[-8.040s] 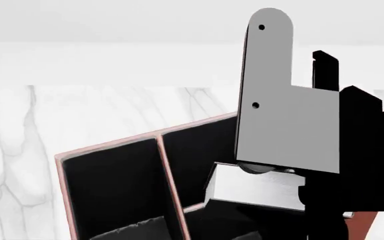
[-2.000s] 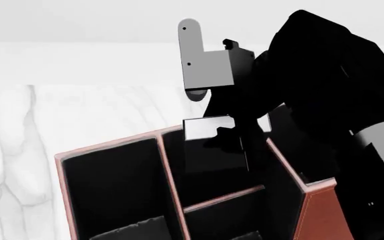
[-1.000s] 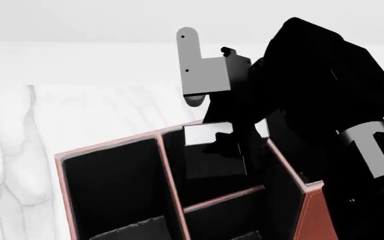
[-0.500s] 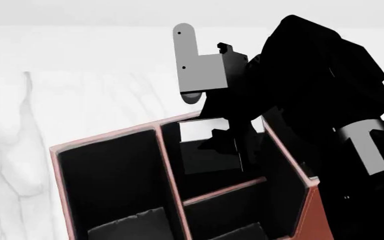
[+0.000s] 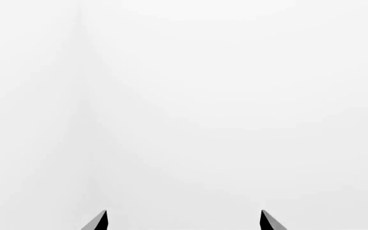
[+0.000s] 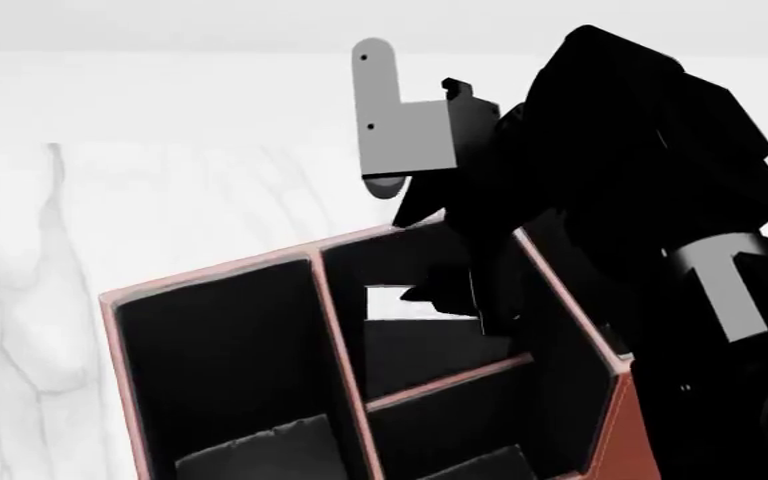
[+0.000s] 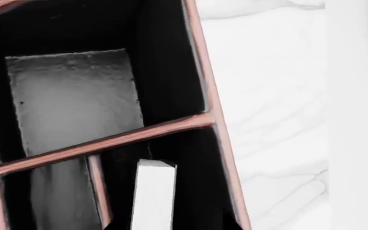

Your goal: Pick up the book and place it in the front compartment of the caddy.

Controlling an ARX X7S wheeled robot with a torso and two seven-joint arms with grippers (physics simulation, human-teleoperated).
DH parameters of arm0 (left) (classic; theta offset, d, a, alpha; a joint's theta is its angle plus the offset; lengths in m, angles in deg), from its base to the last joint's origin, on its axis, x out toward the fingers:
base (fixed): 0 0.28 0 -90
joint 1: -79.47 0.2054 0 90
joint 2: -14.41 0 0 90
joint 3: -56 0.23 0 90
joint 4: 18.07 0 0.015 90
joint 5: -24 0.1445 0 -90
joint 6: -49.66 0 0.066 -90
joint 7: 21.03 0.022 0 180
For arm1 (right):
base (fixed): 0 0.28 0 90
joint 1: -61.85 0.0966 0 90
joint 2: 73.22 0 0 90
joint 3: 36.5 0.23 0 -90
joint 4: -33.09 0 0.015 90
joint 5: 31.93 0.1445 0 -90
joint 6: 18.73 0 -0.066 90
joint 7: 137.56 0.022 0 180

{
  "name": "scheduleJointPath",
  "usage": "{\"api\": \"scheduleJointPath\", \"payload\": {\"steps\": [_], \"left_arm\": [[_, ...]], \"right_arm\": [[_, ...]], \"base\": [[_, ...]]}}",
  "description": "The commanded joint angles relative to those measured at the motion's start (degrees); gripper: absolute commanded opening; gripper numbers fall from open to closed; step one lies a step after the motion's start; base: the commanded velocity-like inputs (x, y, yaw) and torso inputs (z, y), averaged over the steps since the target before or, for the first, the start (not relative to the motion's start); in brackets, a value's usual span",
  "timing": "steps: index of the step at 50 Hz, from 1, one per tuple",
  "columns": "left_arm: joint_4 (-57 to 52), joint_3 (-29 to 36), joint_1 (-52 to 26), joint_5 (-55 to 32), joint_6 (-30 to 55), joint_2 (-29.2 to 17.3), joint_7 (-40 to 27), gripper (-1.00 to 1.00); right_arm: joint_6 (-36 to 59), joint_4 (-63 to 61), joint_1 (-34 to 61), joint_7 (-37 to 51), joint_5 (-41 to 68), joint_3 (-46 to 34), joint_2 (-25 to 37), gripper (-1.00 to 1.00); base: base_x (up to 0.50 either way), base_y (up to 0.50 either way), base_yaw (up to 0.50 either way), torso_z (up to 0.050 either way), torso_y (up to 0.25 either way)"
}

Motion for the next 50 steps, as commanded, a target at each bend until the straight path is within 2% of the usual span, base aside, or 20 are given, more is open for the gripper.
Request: {"api": "scheduleJointPath", "payload": {"steps": [1,17,27,33,42,50], "left_arm": [[-0.3,-1.2,0.0,-0.1,0.7,0.8,1.1,1.00],[-0.1,-1.0,0.2,-0.1,0.2,0.7,0.9,1.00],[0.0,-1.0,0.2,-0.2,0.2,0.6,0.7,1.00],[0.2,-0.9,0.6,-0.2,-0.2,0.6,0.7,1.00],[-0.1,-1.0,0.3,-0.5,0.4,0.3,0.5,1.00],[-0.4,-1.4,-0.3,-1.1,1.0,0.1,0.4,1.00]], "right_arm": [[0.2,1.3,0.4,-0.6,-1.4,0.8,-1.1,1.00],[2.7,-3.3,-0.3,-0.2,-1.0,0.7,0.9,1.00],[6.0,-7.4,3.0,1.3,-0.1,2.0,2.8,1.00],[11.6,-18.8,5.8,3.2,0.5,3.1,7.9,1.00],[17.1,-27.8,9.1,6.1,0.4,4.6,12.7,1.00],[25.0,-38.8,10.8,12.8,1.8,8.7,18.5,1.00]], "base": [[0.00,0.00,0.00,0.000,0.000],[0.00,0.00,0.00,0.000,0.000],[0.00,0.00,0.00,0.000,0.000],[0.00,0.00,0.00,0.000,0.000],[0.00,0.00,0.00,0.000,0.000],[0.00,0.00,0.00,0.000,0.000]]}}
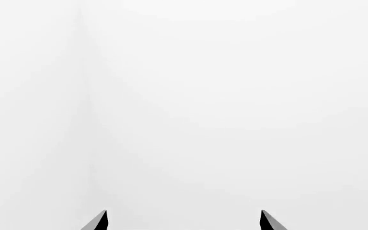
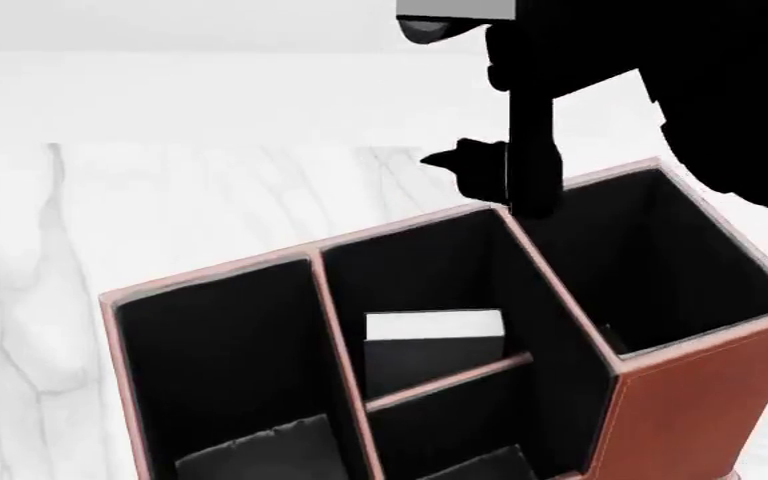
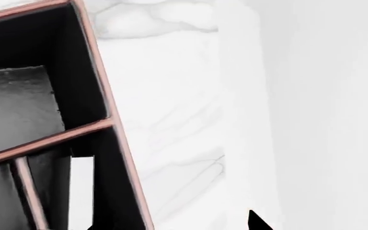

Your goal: Pick up the book and place it in the front compartment of the caddy.

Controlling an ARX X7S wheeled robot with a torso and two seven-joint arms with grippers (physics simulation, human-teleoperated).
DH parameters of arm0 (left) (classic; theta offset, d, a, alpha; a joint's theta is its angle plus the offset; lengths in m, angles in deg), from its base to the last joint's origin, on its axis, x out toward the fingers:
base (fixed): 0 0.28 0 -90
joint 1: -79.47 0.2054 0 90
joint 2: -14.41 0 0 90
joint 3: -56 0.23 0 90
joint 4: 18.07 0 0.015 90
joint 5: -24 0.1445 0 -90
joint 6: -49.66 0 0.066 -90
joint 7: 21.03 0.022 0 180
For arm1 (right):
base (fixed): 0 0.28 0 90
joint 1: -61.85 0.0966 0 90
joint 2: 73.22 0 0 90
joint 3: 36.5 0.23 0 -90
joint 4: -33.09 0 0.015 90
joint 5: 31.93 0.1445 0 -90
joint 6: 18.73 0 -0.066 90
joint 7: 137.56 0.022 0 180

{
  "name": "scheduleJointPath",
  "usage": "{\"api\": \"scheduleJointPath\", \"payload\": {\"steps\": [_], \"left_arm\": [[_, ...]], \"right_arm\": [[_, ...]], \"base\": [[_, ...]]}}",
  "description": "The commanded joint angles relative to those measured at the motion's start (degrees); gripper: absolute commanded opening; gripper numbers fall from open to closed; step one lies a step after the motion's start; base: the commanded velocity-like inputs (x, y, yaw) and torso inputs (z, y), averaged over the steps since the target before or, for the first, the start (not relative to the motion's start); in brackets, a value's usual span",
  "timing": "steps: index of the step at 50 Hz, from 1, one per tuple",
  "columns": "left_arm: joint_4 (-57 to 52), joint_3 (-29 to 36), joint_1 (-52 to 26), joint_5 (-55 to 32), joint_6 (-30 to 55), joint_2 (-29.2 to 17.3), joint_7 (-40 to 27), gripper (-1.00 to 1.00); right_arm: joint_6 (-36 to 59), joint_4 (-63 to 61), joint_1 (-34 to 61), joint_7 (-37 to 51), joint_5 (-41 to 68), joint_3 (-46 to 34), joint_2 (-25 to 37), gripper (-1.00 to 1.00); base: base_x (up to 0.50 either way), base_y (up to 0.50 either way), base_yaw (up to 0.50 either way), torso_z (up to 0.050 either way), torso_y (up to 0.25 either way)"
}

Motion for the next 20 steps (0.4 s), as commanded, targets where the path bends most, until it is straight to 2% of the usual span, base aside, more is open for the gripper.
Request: {"api": "scheduleJointPath", "payload": {"steps": [1,11,20], "left_arm": [[-0.6,-1.4,-0.3,-0.3,1.0,0.7,1.1,1.00],[-0.6,-1.4,-0.9,-0.5,1.4,0.4,0.9,1.00],[-1.5,-1.3,-2.1,-0.9,2.7,0.2,0.5,1.00]], "right_arm": [[8.8,-13.9,2.5,6.7,0.1,5.0,6.7,1.00],[21.8,-32.1,-1.4,17.3,7.1,13.7,17.1,1.00],[27.0,-44.6,-7.3,28.4,13.1,21.9,23.9,1.00]], "base": [[0.00,0.00,0.00,0.000,0.000],[0.00,0.00,0.00,0.000,0.000],[0.00,0.00,0.00,0.000,0.000]]}}
